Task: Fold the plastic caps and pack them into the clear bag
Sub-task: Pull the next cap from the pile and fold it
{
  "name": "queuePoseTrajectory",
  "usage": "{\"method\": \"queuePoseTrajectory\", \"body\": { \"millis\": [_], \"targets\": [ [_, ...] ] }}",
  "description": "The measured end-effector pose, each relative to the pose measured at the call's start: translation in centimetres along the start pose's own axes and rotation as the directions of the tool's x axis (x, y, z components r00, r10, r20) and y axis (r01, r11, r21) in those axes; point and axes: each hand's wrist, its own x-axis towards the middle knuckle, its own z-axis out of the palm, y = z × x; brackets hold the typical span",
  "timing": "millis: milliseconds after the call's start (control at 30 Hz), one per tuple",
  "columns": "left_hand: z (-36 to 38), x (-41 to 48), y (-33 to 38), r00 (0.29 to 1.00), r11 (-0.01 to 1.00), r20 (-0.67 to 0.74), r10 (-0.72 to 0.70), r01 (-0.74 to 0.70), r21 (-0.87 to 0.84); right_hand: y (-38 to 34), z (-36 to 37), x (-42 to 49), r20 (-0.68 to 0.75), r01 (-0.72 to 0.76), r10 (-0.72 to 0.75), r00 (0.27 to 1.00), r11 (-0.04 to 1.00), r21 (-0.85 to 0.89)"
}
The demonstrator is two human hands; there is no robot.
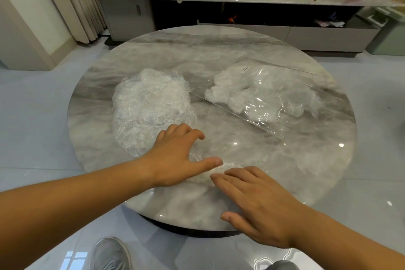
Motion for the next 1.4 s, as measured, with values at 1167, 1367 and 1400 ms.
{"method": "queuePoseTrajectory", "body": {
  "millis": [1167,1367,1400],
  "targets": [
    [0.7,-1.2,1.9,0.973,0.650,0.195,-0.125,0.229,-0.725,-0.6,-0.5,0.7,0.039,-0.065,0.056,0.998,0.953,0.297],
    [1.2,-1.0,1.7,0.957,0.698,0.287,-0.050,0.240,-0.675,0.6,-1.0,-0.7,-0.239,-0.098,0.195,0.951,0.926,0.363],
    [1.1,-0.9,1.7,0.954,0.710,0.296,-0.043,0.238,-0.662,0.6,-1.0,-0.7,-0.250,-0.096,0.194,0.949,0.929,0.357]
  ]
}}
